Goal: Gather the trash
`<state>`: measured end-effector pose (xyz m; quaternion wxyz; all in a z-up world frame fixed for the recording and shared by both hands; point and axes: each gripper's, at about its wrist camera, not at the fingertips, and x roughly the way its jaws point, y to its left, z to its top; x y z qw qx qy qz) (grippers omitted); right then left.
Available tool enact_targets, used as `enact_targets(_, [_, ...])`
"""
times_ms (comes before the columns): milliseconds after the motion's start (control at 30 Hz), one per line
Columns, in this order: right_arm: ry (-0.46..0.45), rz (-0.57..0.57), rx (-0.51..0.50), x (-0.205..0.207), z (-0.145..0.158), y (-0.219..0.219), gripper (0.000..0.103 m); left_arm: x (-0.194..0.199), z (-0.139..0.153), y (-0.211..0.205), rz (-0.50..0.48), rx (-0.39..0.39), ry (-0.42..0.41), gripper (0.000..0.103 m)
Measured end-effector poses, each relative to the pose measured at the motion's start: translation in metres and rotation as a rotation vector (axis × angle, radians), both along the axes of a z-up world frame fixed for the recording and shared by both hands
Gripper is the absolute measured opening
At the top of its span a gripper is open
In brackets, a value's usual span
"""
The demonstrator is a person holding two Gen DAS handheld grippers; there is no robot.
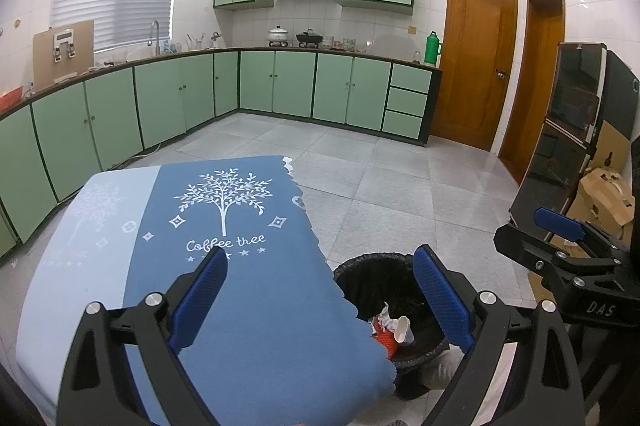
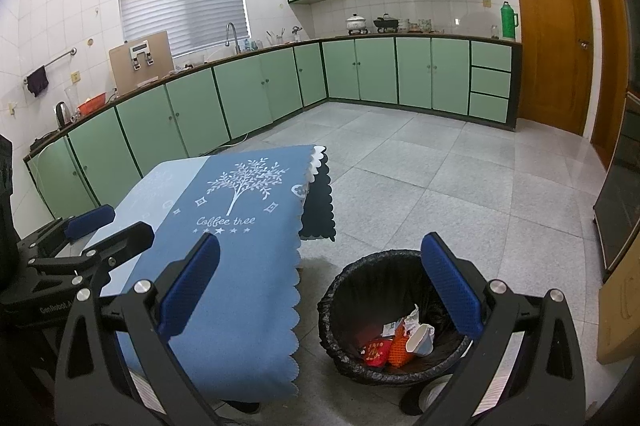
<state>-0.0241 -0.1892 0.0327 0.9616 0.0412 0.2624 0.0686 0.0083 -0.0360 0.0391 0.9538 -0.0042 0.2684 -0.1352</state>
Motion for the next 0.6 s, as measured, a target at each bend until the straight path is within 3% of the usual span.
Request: enact_targets(600, [0.001, 0.002, 0.002, 0.0027, -0.0015, 0.0015, 0.098, -0.0001, 0.0011, -0.0003, 0.002, 0.006, 0.001, 0.092])
